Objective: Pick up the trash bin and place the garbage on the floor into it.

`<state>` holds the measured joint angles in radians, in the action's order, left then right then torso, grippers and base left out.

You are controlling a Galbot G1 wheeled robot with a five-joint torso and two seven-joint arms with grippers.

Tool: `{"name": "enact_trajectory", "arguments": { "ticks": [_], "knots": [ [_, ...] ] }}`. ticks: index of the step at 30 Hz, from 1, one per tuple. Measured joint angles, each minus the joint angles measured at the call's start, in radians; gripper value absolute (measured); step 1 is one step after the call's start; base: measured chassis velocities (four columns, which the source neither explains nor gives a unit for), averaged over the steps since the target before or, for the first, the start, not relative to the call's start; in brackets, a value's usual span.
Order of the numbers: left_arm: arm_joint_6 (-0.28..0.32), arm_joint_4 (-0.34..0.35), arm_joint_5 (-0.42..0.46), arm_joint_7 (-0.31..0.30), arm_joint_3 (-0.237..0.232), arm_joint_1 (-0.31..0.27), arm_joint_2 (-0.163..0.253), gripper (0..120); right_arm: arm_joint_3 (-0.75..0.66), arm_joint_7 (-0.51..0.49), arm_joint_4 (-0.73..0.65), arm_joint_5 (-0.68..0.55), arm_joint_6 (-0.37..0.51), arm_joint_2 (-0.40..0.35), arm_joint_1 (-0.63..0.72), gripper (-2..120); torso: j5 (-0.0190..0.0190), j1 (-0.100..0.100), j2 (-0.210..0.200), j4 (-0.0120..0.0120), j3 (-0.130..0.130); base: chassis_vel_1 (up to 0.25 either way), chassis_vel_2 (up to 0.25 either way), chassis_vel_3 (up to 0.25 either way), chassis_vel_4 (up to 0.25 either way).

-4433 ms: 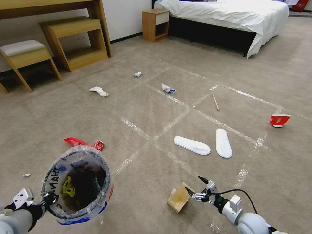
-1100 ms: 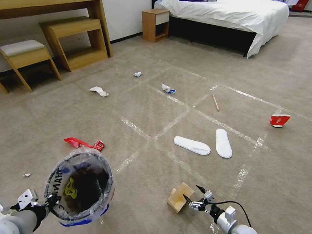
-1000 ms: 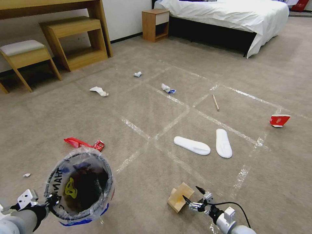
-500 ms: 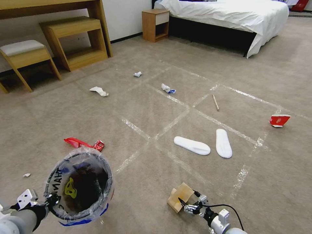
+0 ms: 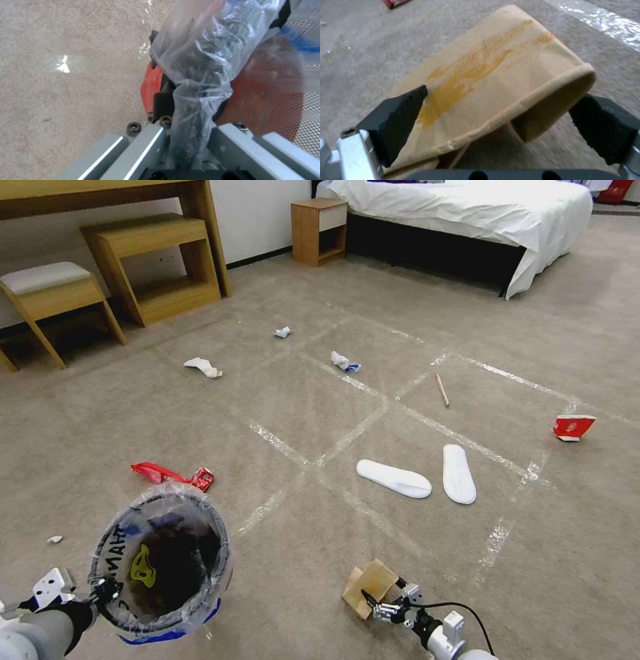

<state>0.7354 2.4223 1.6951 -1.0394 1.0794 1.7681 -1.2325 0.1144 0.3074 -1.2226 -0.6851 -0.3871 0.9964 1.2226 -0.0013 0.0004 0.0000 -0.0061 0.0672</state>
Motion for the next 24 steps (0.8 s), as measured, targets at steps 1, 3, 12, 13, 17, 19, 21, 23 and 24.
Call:
{"name": "enact_trajectory", "arguments": {
  "ticks": [1,3,12,13,17,19,21,23,24],
  "knots": [
    [0.000,0.000,-0.001,0.000,-0.001,0.000,-0.001,0,0.002,0.008,-0.001,-0.007,0.001,0.003,-0.002,98,0.0000,0.000,0.000,0.0000,0.000,0.000,0.000,0.000,0.000],
    [0.000,0.000,-0.001,0.000,-0.001,-0.001,-0.001,0,0.002,0.021,-0.002,-0.012,0.001,0.005,-0.003,93,0.0000,0.000,0.000,0.0000,0.000,0.000,0.000,0.000,0.000],
    [0.000,-0.001,-0.002,0.000,-0.002,-0.003,0.001,0,-0.005,0.044,-0.012,-0.029,0.003,0.000,0.002,62,0.0000,0.000,0.000,0.0000,0.000,0.000,0.000,0.000,0.000],
    [0.000,-0.002,-0.002,0.000,-0.002,-0.005,0.001,0,-0.007,0.044,-0.014,-0.031,0.003,0.000,0.002,56,0.0000,0.000,0.000,-0.0001,0.000,0.000,0.000,0.000,0.000],
    [0.000,-0.004,-0.001,0.000,-0.003,-0.009,0.003,0,-0.011,0.043,-0.020,-0.037,0.003,-0.002,0.001,42,-0.0001,0.000,0.000,-0.0001,0.000,0.000,0.000,0.000,0.000],
    [0.000,-0.004,-0.001,0.000,-0.003,-0.009,0.003,0,-0.013,0.043,-0.019,-0.037,0.001,-0.002,0.000,33,0.0000,0.000,0.000,-0.0001,0.000,0.000,0.000,0.000,0.000],
    [0.000,-0.004,-0.001,-0.001,-0.003,-0.009,0.003,0,-0.014,0.043,-0.019,-0.037,0.000,-0.002,0.000,28,0.0000,0.000,0.000,-0.0001,0.000,0.000,0.000,0.000,0.000],
    [0.000,-0.004,-0.001,-0.001,-0.003,-0.008,0.003,0,-0.016,0.043,-0.019,-0.038,0.000,-0.003,0.000,19,0.0000,0.000,0.000,0.0000,0.000,0.000,0.000,0.000,0.000],
    [0.000,-0.004,0.000,-0.001,-0.002,-0.008,0.005,0,-0.017,0.042,-0.018,-0.038,-0.001,-0.003,0.000,13,0.0000,0.000,0.000,-0.0001,0.000,0.000,0.000,0.000,0.000]
  ]
}}
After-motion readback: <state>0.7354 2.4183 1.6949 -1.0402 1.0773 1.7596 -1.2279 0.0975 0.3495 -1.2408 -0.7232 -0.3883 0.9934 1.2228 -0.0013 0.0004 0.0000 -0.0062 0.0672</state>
